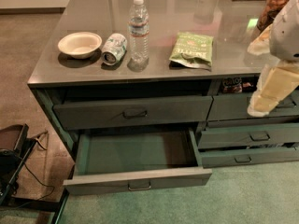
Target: Close middle drawer
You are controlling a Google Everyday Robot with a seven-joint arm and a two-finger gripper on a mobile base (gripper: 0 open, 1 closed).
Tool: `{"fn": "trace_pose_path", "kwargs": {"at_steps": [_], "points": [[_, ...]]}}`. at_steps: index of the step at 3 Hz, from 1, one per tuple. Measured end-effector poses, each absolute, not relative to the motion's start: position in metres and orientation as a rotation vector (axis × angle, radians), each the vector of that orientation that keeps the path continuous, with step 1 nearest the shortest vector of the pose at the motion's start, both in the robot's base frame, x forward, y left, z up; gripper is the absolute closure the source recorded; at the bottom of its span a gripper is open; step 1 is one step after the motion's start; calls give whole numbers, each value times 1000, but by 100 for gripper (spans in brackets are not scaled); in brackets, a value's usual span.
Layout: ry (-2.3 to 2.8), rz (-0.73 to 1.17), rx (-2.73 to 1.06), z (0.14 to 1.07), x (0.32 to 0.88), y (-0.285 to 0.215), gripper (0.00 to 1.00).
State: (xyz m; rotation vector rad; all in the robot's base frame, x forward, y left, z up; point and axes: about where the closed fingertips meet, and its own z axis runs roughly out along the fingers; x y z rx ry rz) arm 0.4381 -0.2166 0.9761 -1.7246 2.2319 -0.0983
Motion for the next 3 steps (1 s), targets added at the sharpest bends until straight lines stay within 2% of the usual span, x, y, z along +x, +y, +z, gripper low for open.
{"fn": "trace_pose_path", "kwargs": {"at_steps": [2,3], "points": [[2251,-32,-1647,895,426,-212,65],[2282,55,-1619,796,417,-207,96]]}}
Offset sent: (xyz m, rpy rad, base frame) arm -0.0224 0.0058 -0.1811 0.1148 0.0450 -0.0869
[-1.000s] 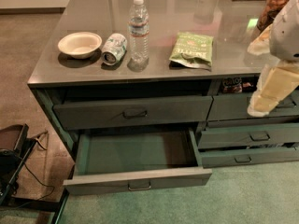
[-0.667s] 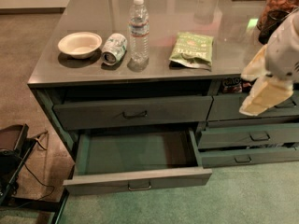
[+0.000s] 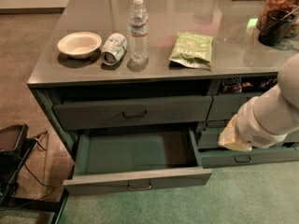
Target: Close middle drawer
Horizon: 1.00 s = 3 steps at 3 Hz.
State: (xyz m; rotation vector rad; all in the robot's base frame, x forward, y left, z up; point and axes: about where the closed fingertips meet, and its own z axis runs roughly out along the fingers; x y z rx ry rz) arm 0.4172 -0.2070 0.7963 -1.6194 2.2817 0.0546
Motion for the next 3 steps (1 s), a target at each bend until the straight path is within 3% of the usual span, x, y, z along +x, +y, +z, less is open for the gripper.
{"fn": "trace_pose_path", "kwargs": {"at_steps": [2,3], "points": [[2294,26,-1617,796,416,-210,100],[2333,129,-1592,747,398,-219,100]]}}
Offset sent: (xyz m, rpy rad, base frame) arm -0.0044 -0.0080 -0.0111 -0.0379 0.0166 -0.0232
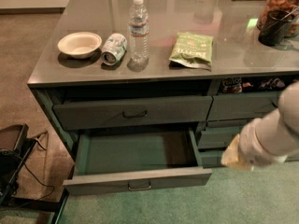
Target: Close middle drawer
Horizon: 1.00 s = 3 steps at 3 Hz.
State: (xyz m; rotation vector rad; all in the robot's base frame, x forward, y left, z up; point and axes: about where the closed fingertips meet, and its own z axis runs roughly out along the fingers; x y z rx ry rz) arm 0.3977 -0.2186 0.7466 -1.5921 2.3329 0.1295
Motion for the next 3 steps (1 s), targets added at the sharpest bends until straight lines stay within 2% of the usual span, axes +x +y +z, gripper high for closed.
{"fn": "trace_pose_path", "kwargs": {"at_steps": [1,2,3], "points": [[2351,393,-1508,642,362,-210,100],[2284,579,-1323,573,352,-193,100],[2285,679,-1283,540,344,-186,100]]}}
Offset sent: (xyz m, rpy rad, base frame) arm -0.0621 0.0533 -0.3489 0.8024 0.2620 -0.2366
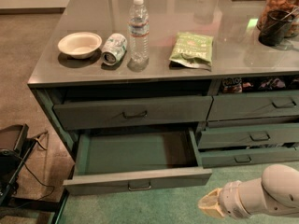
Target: Close middle drawer
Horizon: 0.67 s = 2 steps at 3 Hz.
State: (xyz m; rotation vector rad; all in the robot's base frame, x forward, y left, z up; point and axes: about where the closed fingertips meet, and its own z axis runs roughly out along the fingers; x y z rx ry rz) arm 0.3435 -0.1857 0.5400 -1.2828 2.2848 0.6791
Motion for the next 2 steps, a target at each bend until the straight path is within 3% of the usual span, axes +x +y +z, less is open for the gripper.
{"fn": "trace_pose_path", "kwargs": {"at_steps": [2], "points": [[2255,664,-1311,527,349,-184,100]]}}
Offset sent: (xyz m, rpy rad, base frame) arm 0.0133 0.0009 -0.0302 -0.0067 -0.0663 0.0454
